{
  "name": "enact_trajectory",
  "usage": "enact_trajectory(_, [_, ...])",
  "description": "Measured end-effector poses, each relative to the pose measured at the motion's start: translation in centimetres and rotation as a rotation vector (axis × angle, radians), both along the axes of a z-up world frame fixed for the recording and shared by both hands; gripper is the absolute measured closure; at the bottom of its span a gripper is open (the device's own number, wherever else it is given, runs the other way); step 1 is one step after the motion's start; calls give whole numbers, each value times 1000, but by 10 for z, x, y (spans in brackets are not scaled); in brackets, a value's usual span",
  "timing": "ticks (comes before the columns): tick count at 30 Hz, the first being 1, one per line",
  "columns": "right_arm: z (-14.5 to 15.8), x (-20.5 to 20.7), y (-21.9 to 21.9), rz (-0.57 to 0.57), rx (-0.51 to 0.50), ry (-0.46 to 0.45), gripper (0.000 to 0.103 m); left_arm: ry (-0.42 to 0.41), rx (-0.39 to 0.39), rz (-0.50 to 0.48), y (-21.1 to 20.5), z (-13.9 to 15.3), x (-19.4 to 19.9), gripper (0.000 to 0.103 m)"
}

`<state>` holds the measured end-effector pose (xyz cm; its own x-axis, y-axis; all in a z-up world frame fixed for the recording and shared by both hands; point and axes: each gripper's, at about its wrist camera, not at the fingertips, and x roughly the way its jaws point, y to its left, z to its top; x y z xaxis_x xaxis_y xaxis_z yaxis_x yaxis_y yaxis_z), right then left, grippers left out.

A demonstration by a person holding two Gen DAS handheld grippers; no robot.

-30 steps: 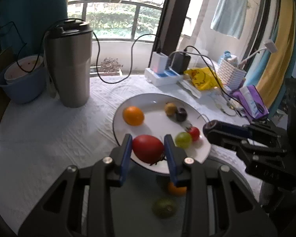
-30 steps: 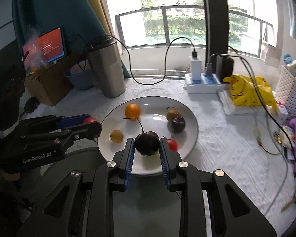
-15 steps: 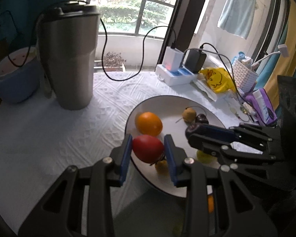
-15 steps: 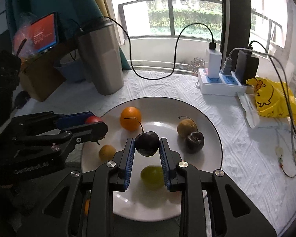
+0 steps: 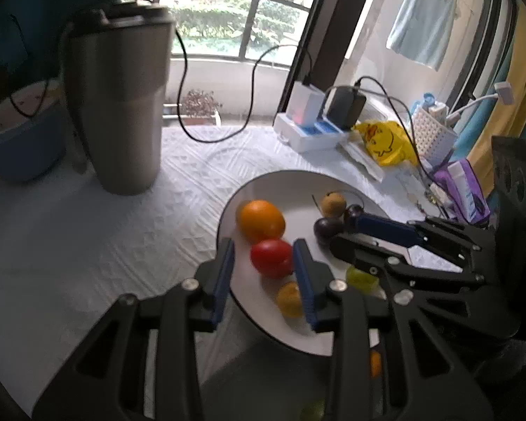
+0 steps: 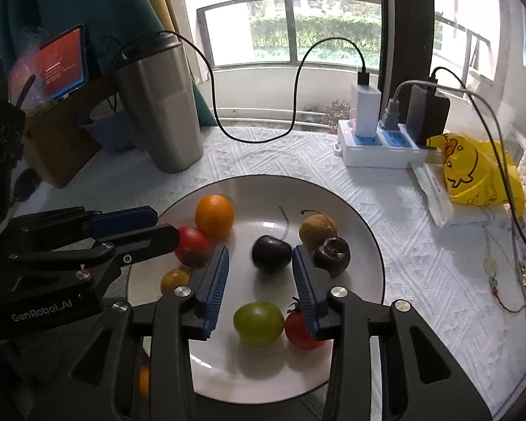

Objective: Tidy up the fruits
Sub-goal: 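Move both tools back over the orange and green tomato on the mat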

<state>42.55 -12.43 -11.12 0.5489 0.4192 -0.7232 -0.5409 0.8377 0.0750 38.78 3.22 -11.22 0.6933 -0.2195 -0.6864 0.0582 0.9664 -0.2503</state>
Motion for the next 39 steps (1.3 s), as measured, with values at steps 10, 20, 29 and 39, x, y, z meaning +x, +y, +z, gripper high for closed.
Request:
enact_trajectory(10, [19, -30, -8, -4, 2, -28, 63, -48, -6, 35, 6, 19, -35, 61])
enact_trajectory(20, [29, -67, -15, -7, 6, -42, 63, -81, -6, 36, 1, 30, -77, 60])
enact_trajectory(29, [29, -91, -20, -11, 13, -43, 63, -68, -3, 28, -10, 22, -103, 60])
enact_trajectory(39, [21, -105, -30, -23, 31, -30, 63, -26, 3, 11, -24, 4, -119, 60])
